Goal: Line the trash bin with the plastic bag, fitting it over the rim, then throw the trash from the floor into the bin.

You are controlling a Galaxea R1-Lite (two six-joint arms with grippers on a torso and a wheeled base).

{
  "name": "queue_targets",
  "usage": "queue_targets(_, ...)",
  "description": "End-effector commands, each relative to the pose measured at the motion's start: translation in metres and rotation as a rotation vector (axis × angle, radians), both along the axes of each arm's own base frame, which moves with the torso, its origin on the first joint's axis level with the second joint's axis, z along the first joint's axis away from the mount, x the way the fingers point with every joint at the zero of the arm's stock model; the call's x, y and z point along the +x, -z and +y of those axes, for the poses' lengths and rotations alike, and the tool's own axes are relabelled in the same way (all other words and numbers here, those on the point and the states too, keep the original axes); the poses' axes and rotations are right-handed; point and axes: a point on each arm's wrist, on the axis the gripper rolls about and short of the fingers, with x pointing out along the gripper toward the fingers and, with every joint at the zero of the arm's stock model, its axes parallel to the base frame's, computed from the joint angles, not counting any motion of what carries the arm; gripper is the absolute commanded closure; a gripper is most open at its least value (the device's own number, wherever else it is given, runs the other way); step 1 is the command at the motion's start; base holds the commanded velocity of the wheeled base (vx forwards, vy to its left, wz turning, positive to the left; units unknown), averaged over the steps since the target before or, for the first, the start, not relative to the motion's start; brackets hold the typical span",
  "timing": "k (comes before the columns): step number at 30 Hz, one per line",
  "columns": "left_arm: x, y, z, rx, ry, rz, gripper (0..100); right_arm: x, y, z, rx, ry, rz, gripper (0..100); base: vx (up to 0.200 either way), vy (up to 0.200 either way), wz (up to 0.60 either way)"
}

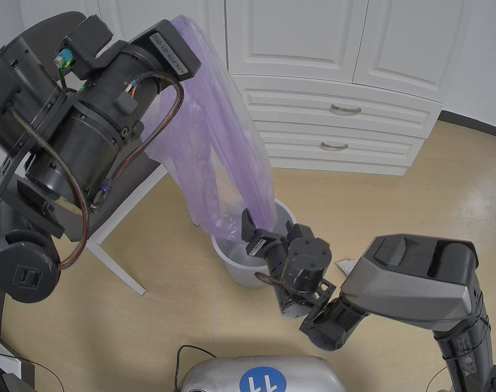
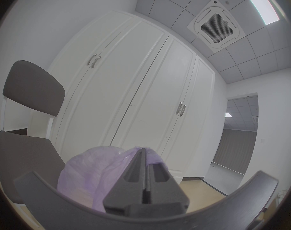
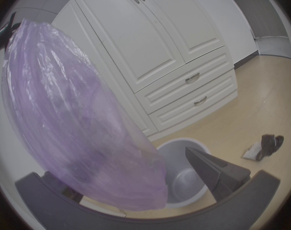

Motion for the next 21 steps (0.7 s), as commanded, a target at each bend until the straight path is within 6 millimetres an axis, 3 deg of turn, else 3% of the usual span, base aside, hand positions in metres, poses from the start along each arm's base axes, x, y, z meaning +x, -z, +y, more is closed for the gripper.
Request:
queue_targets(1, -0.006, -0.005, 0.005, -0.013, 0.002, -0.013, 100, 0.019, -0.019, -0.023, 0.035, 0.024, -0.051, 0, 0.0, 0.0, 0.0)
queue_targets(9, -0.011, -0.008, 0.01, -0.019, 0.003, -0.021, 100, 0.047, -0.016, -0.05, 0.031, 0.067, -0.062, 0, 0.0, 0.0, 0.0)
queue_targets(21, -0.014, -0.01, 0.012, -0.025, 0.004, -0.028, 100, 0.058, -0.014, -0.069, 0.023, 0.061, -0.059, 0, 0.0, 0.0, 0.0)
